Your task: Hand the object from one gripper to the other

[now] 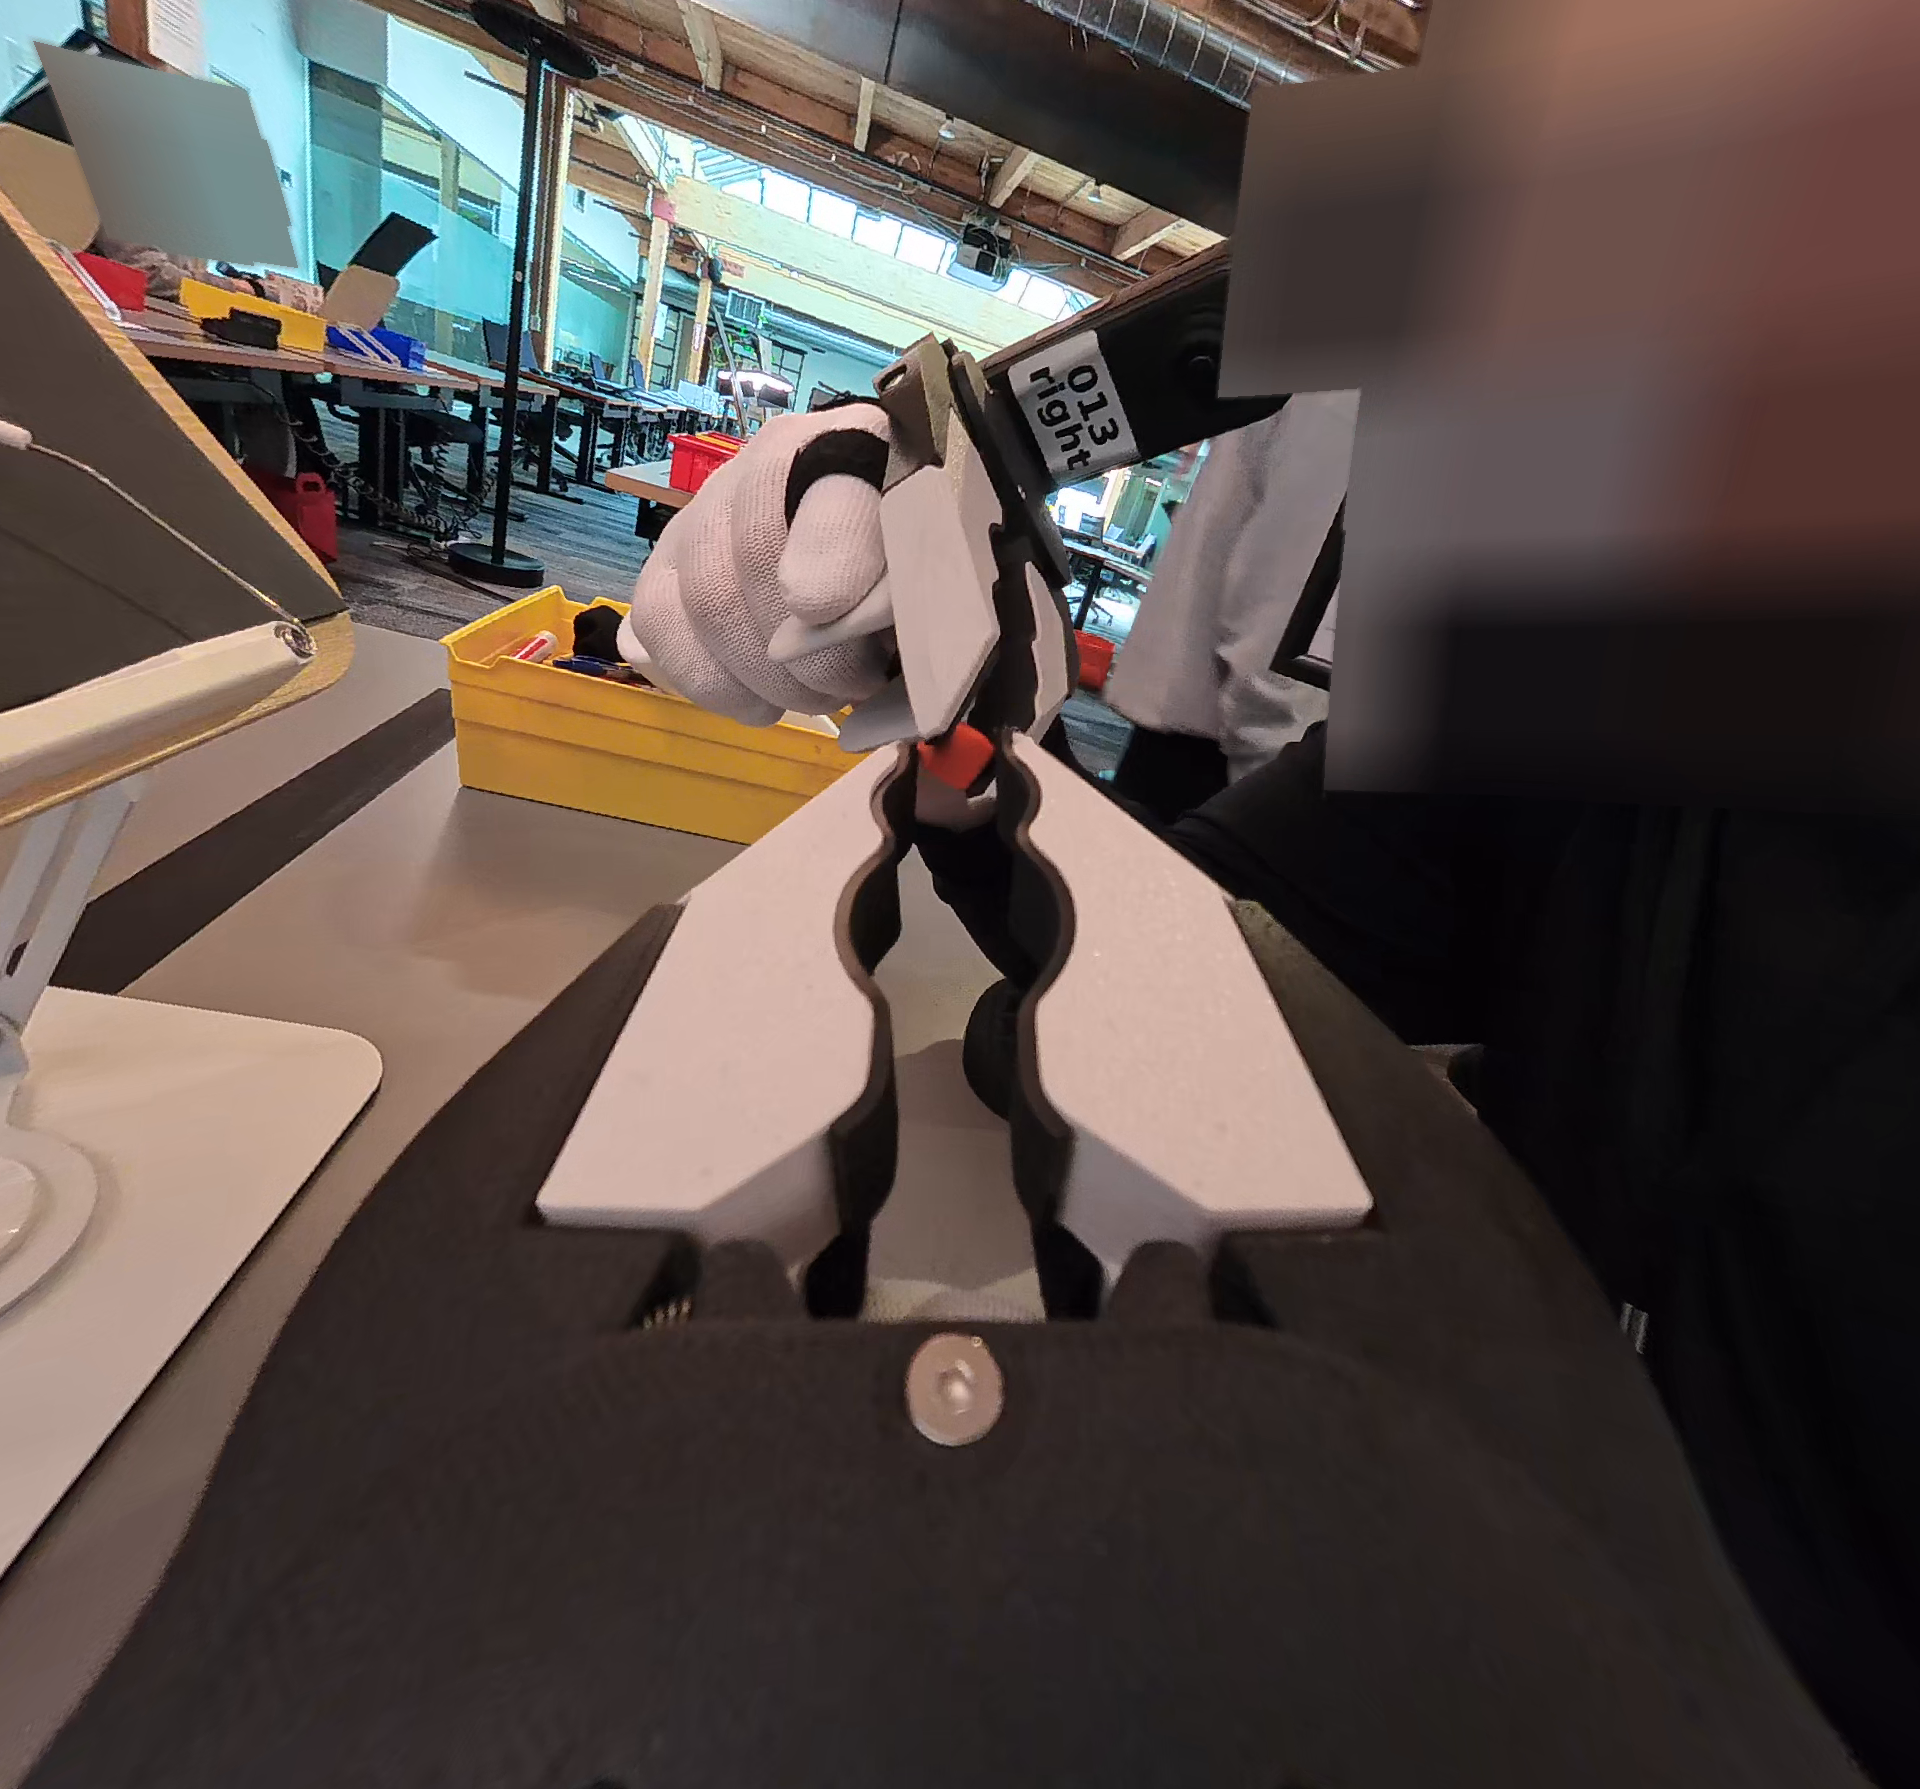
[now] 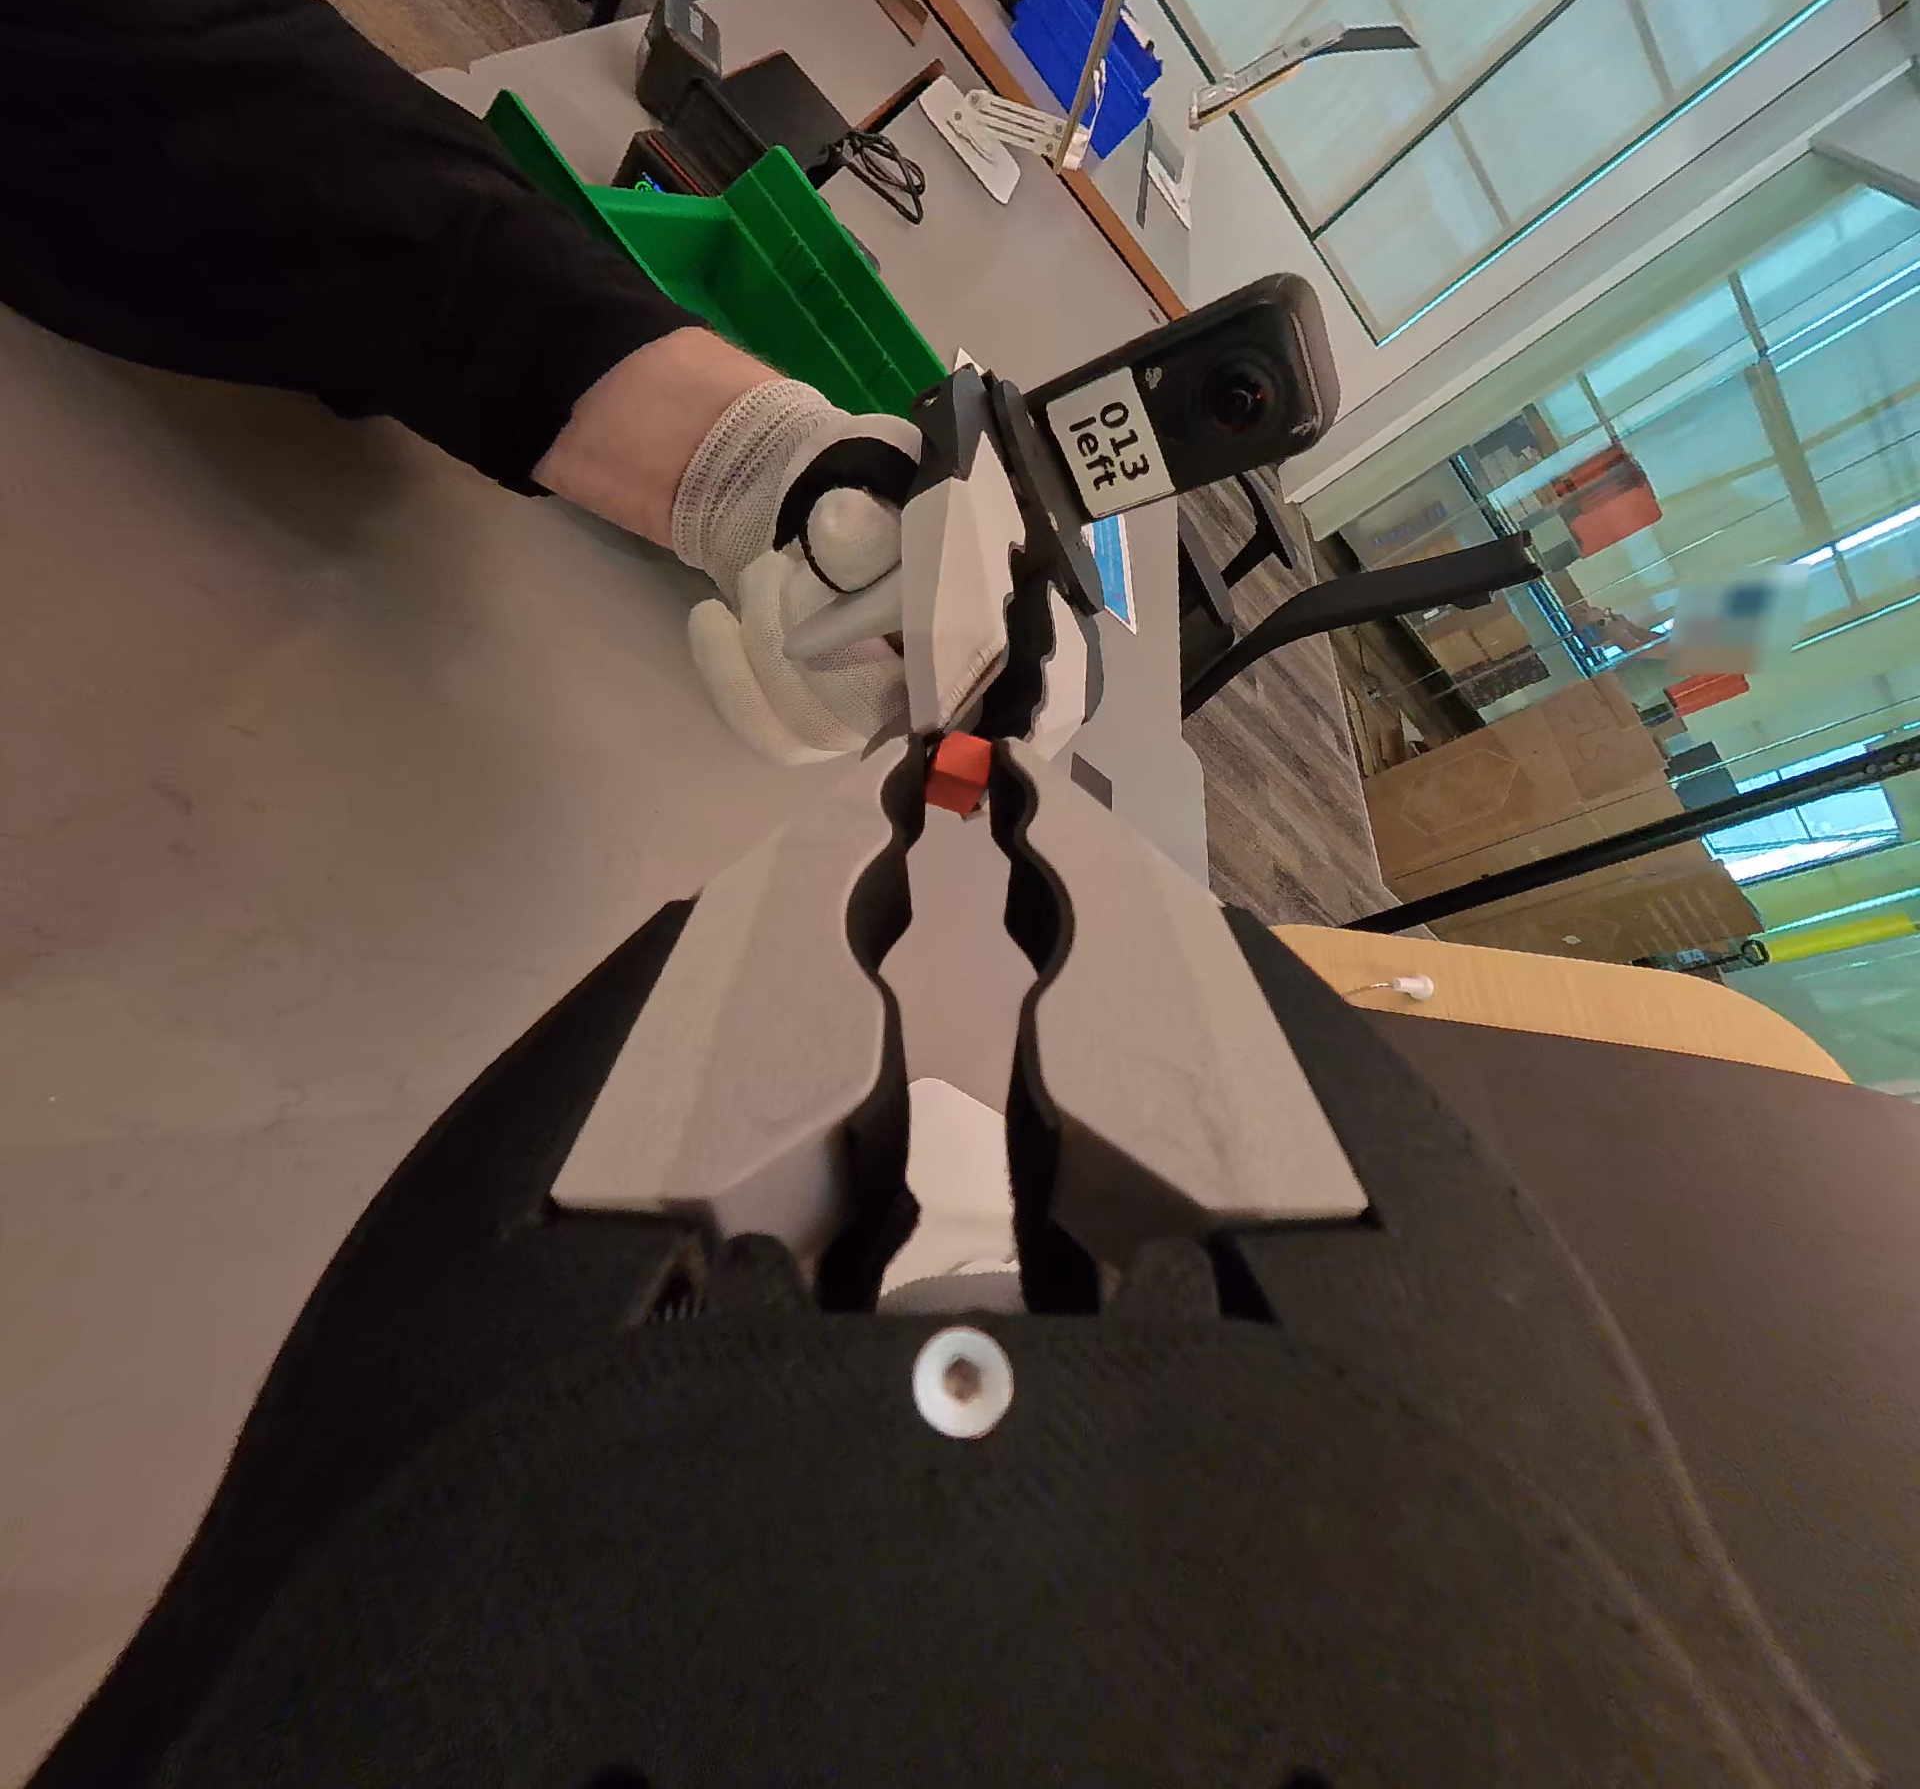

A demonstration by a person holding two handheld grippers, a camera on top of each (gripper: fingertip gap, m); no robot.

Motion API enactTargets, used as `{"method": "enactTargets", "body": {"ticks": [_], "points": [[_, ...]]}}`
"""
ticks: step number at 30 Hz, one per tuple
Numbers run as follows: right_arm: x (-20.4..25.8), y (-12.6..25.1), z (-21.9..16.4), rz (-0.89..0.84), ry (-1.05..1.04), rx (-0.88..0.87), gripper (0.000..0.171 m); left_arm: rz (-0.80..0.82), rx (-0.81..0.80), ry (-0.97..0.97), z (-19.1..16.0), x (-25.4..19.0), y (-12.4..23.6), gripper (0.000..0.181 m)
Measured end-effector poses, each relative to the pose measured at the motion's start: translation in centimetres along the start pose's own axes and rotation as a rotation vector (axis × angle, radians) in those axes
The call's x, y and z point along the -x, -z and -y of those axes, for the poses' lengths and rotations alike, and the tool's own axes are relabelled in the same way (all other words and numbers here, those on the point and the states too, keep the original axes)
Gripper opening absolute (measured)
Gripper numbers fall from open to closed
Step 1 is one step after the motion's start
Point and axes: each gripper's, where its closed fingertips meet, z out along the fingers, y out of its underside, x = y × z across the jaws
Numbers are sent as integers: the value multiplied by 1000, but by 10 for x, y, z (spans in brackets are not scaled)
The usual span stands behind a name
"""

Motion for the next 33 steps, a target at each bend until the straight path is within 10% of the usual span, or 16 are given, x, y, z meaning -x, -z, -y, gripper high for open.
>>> {"method": "enactTargets", "body": {"ticks": [33], "points": [[-20, 16, 21, -19, -179, -318, 9, 52, -233, -101, 28, 7, -4, 21]]}}
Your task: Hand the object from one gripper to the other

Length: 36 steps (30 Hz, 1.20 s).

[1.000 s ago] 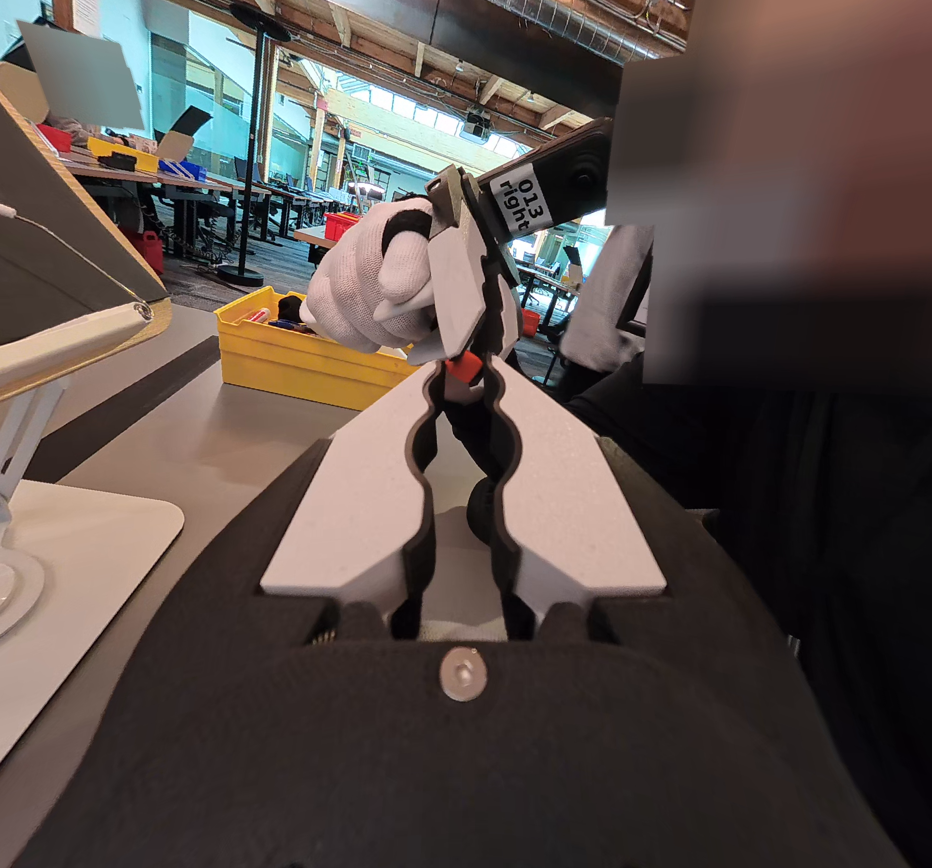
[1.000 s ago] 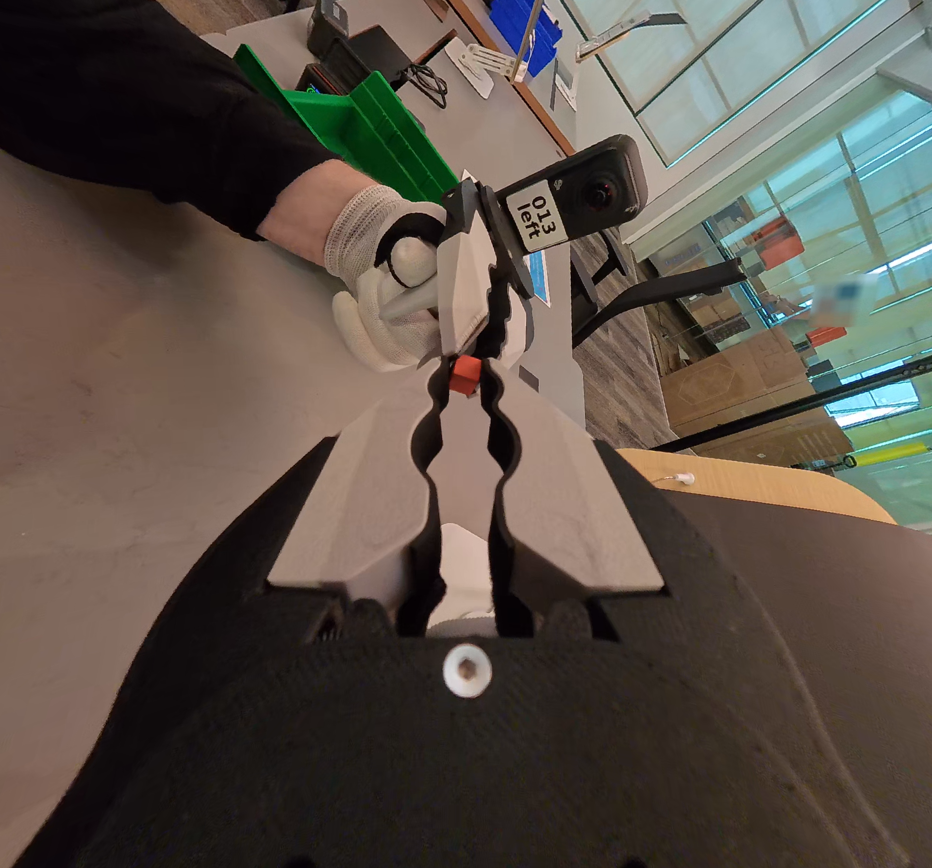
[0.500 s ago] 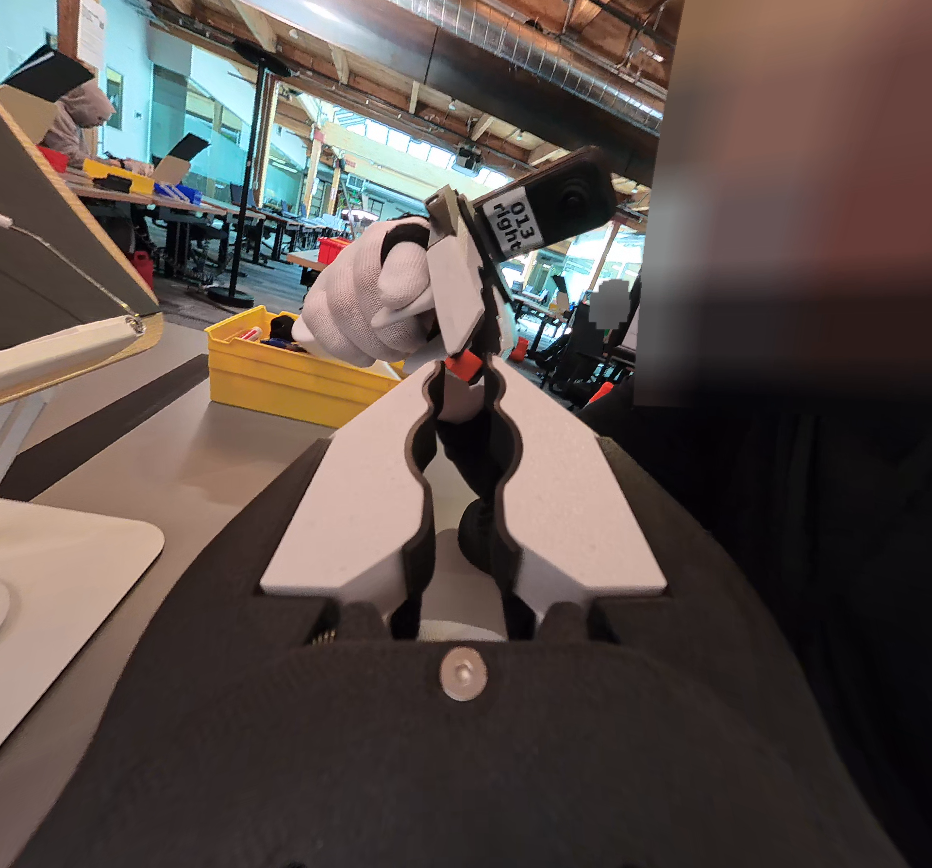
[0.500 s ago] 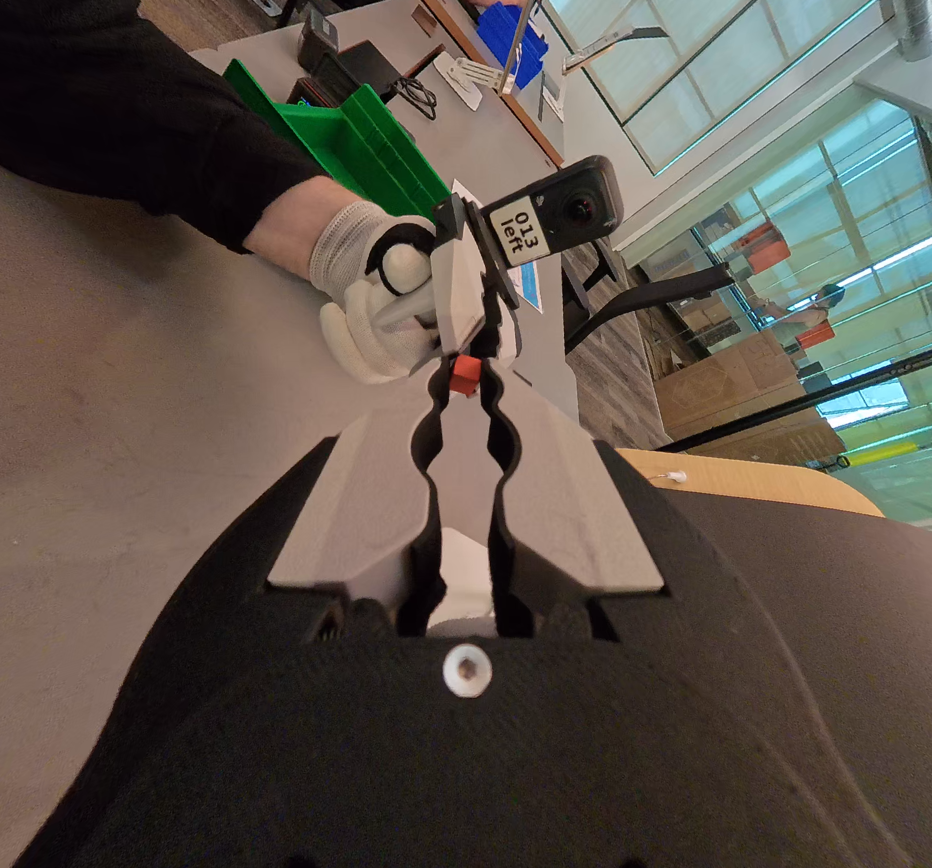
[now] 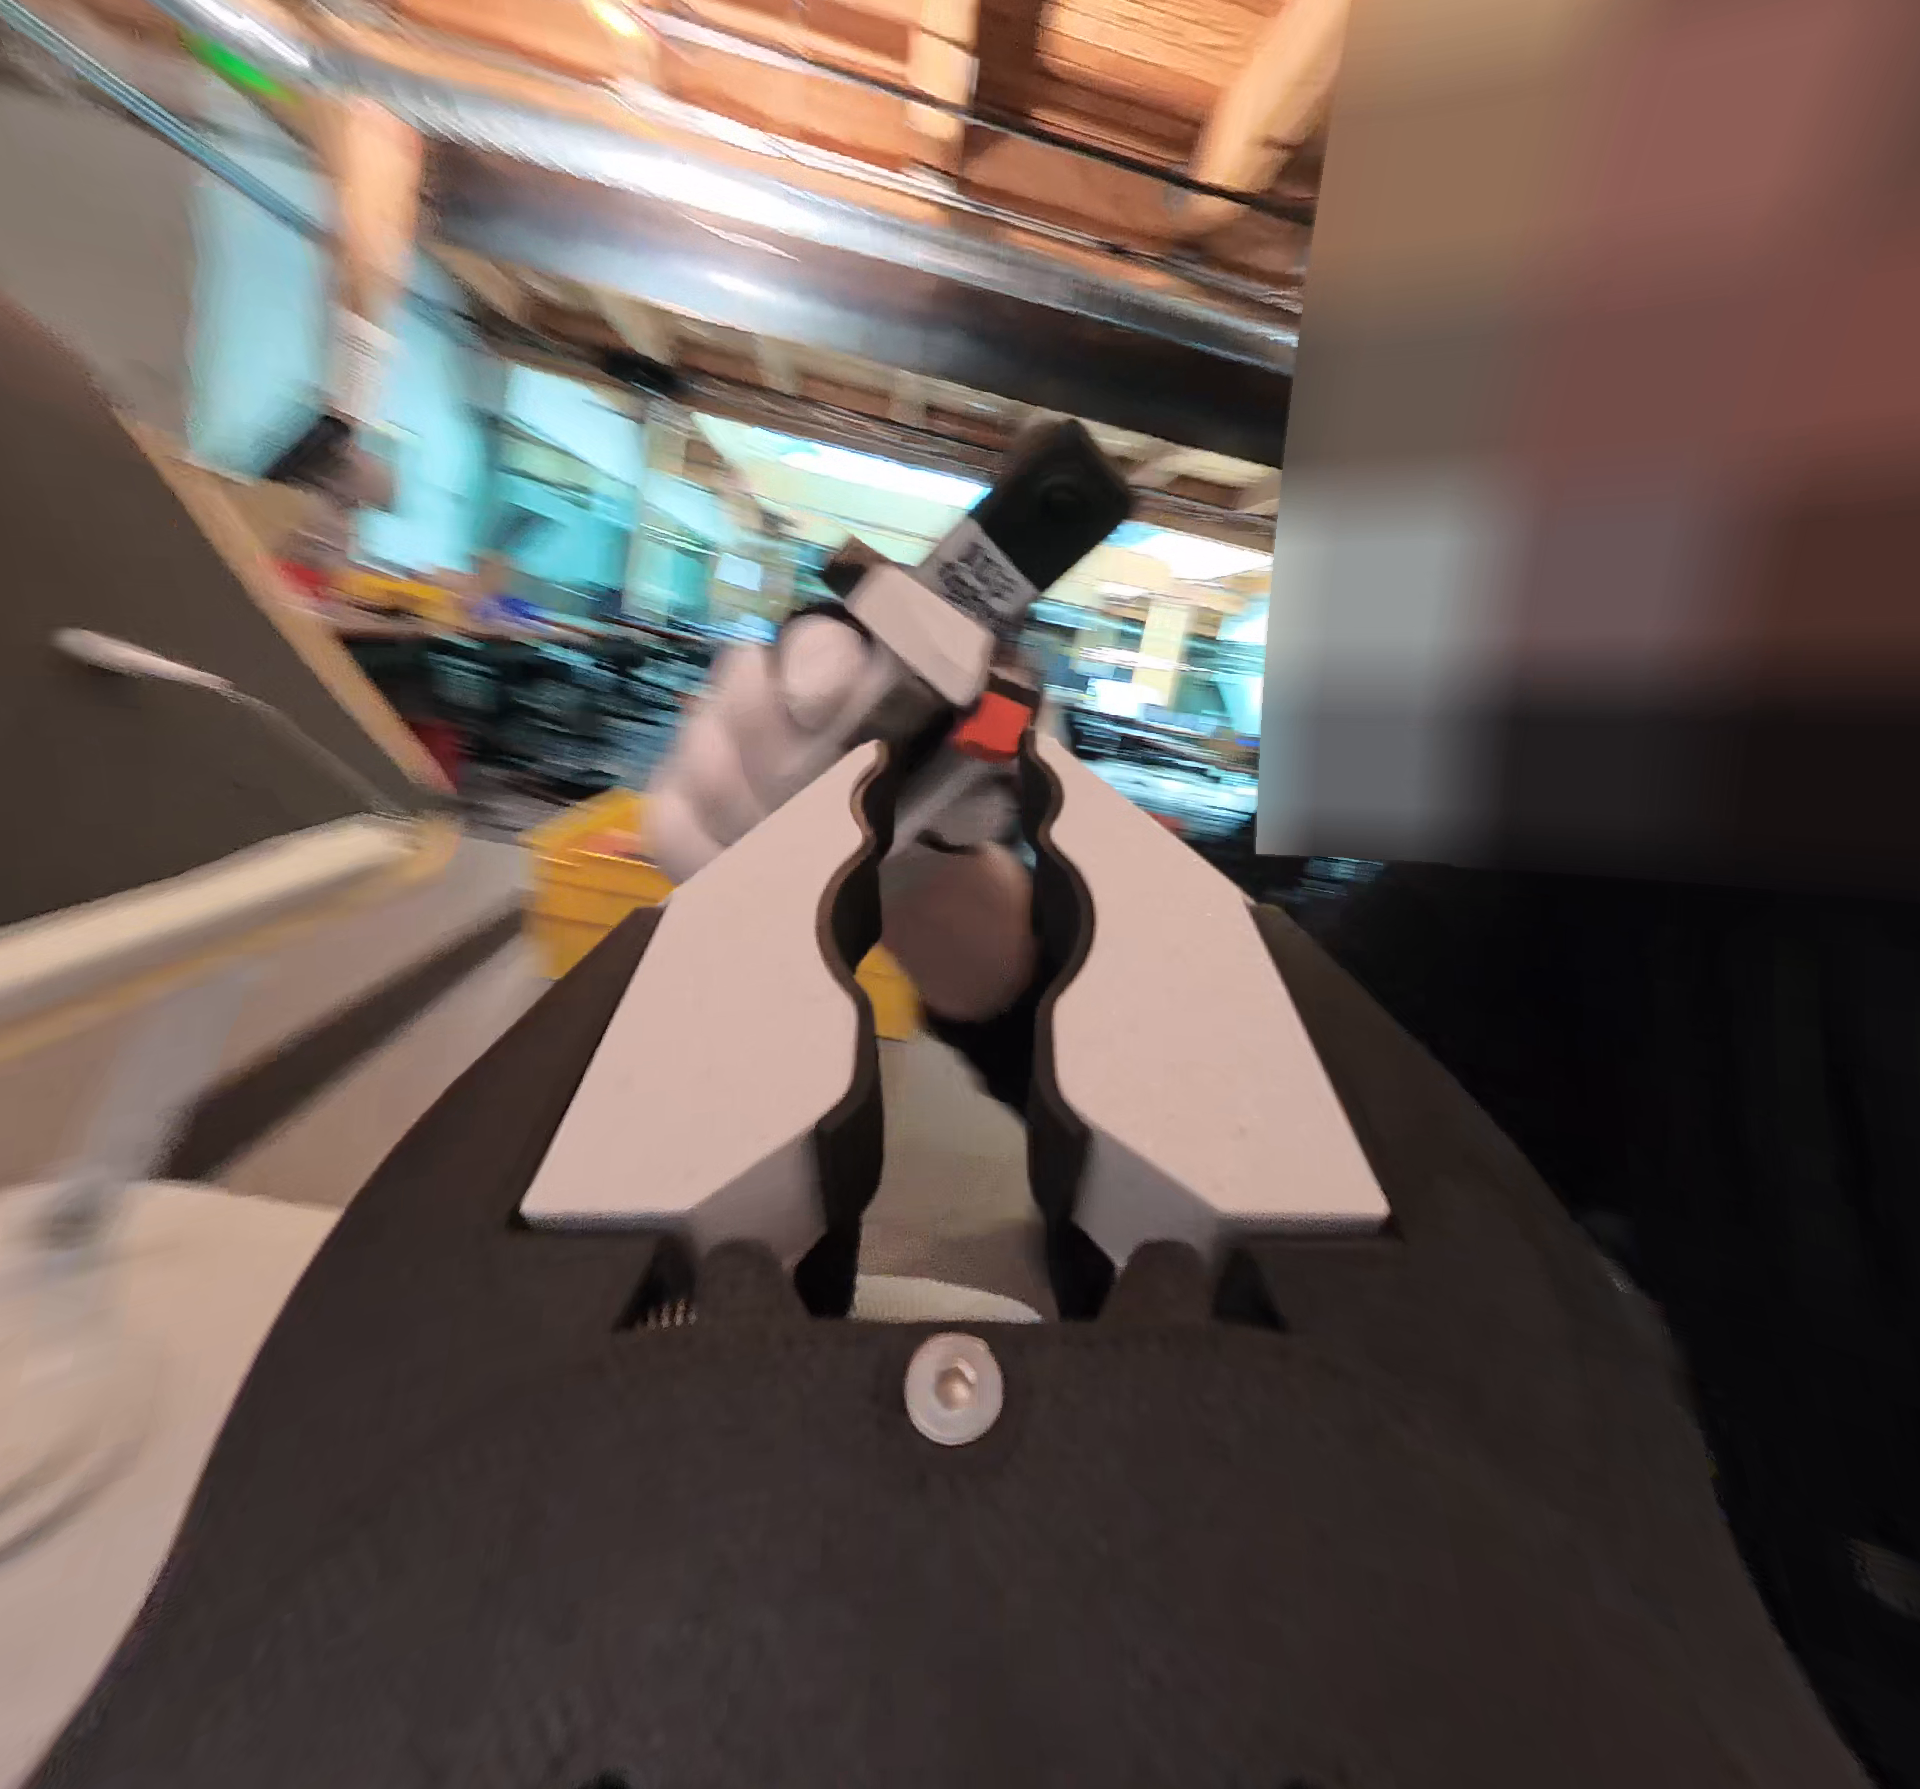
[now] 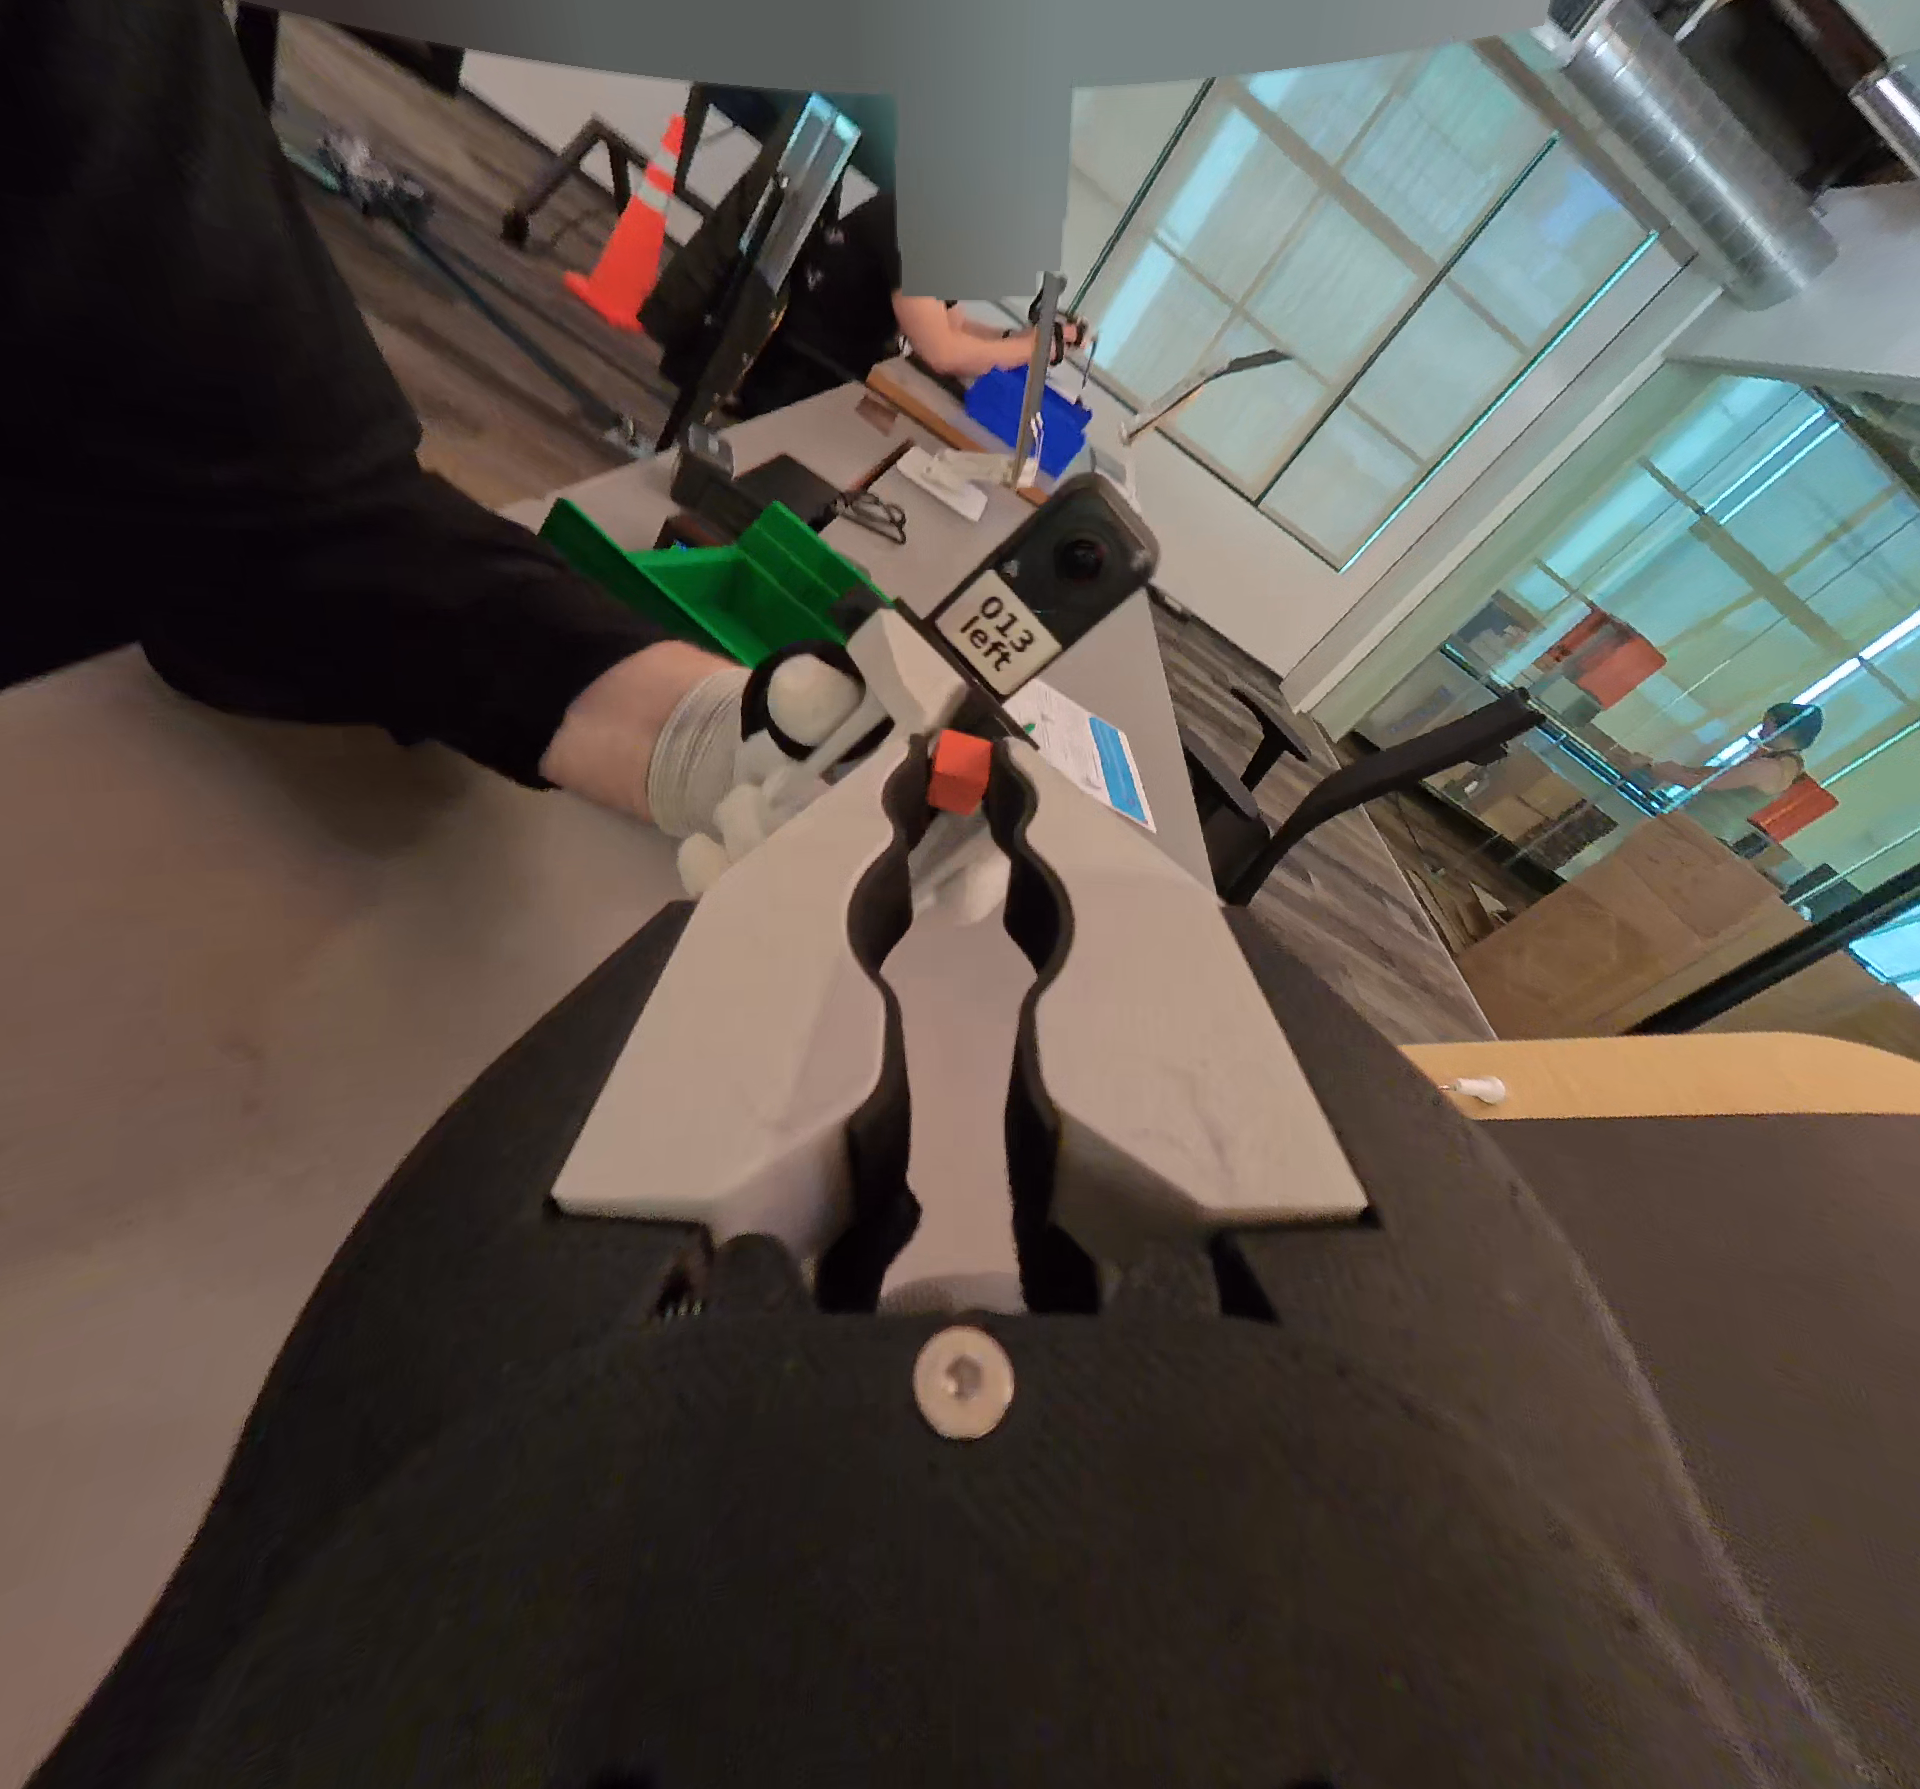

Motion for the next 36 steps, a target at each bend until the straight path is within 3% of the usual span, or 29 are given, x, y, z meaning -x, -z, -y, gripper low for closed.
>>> {"method": "enactTargets", "body": {"ticks": [5, 8, 15, 21, 36], "points": [[-11, 9, 10, -25, -78, -114, 9, 171, -51, -160, 19, 18, 11, 19], [-19, 12, 6, -45, -123, -126, 9, 290, 3, -318, 18, 26, 11, 20], [-31, 13, -3, -45, -281, -202, 9, 615, 247, -1038, 4, 34, -2, 33], [-27, 7, -8, 24, -389, -259, 9, 826, 329, -1534, 6, 30, -11, 32], [-27, 6, -8, 59, -460, -345, 9, 904, 355, -1669, 8, 26, -11, 13]]}}
